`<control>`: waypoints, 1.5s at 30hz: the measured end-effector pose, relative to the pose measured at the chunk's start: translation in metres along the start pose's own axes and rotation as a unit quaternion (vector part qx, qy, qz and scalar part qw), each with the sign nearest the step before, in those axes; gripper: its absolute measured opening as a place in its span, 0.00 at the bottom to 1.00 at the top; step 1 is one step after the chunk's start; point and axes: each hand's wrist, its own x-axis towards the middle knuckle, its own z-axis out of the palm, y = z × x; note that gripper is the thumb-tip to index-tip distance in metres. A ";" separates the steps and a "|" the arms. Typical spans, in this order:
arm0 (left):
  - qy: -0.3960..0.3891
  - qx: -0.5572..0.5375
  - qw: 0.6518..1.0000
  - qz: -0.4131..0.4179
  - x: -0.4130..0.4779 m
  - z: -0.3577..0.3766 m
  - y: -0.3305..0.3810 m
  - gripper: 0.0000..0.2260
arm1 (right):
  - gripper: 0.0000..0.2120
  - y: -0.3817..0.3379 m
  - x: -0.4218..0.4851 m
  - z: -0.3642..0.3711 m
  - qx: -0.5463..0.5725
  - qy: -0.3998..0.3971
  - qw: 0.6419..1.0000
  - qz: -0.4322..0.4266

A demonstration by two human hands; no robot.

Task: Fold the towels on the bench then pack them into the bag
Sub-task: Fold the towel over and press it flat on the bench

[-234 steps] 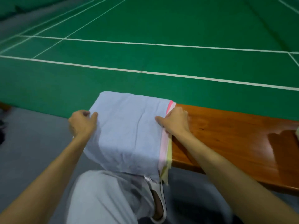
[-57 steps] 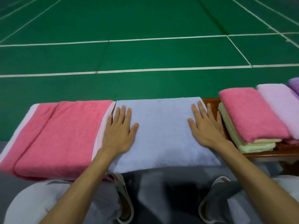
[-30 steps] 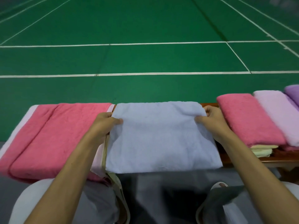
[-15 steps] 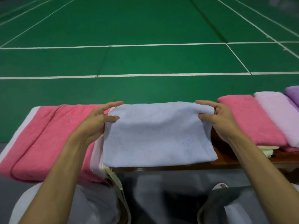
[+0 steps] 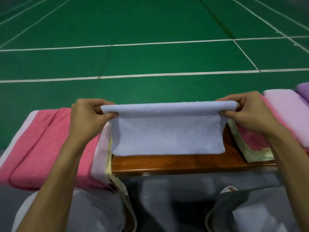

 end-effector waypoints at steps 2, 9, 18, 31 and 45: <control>0.043 0.047 0.997 0.035 0.004 0.003 0.003 0.08 | 0.16 -0.004 0.007 0.003 -0.071 0.023 0.997 -0.022; 0.230 0.041 0.962 0.144 0.027 0.008 0.013 0.06 | 0.14 -0.020 0.032 0.007 -0.120 0.245 0.952 -0.140; -0.123 0.234 0.955 0.135 -0.022 0.001 -0.032 0.12 | 0.11 0.007 -0.010 0.017 -0.393 -0.077 0.913 -0.076; -0.136 0.176 0.954 0.201 -0.017 0.101 -0.014 0.28 | 0.32 -0.014 -0.011 0.146 -0.281 -0.079 0.956 -0.015; -0.181 0.304 0.930 0.104 -0.058 0.141 -0.019 0.37 | 0.33 0.027 -0.027 0.160 -0.353 -0.156 0.917 -0.103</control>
